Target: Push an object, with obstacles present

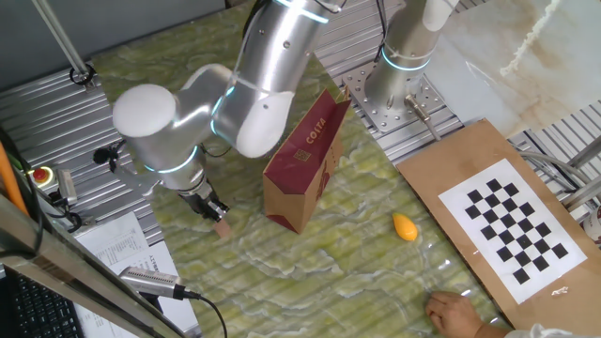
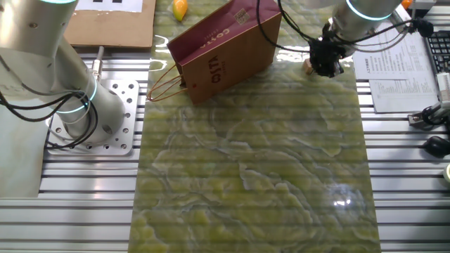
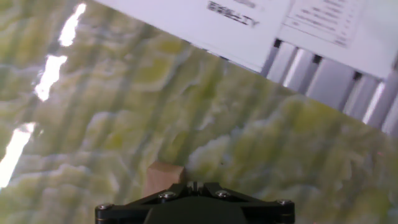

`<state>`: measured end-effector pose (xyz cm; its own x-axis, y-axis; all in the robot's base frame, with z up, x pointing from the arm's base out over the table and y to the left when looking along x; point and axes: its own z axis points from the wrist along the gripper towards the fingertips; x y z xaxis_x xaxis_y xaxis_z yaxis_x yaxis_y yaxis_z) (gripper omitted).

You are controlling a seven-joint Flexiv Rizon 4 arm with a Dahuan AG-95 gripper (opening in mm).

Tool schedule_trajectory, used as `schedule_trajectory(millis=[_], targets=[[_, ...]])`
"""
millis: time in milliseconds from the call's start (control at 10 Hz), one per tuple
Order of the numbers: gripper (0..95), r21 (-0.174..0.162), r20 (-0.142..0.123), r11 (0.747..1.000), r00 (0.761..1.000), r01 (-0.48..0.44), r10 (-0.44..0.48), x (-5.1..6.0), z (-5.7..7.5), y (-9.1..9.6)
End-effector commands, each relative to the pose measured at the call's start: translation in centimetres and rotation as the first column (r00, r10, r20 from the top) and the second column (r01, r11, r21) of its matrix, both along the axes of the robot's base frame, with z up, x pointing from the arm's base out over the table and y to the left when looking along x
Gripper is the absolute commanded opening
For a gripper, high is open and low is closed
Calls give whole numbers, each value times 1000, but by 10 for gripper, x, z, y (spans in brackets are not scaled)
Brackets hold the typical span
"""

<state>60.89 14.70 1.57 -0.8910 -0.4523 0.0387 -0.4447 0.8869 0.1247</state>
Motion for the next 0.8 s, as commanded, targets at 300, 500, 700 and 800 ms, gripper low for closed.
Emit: schedule_trajectory(millis=[300,500,700,800], targets=[[0,-3,28,990,989,144,-144,-16,-2,58],[0,-10,33,988,987,155,-155,-19,1,65],[0,-11,35,990,990,139,-138,-18,2,61],[0,-5,34,995,995,96,-95,-18,2,61]])
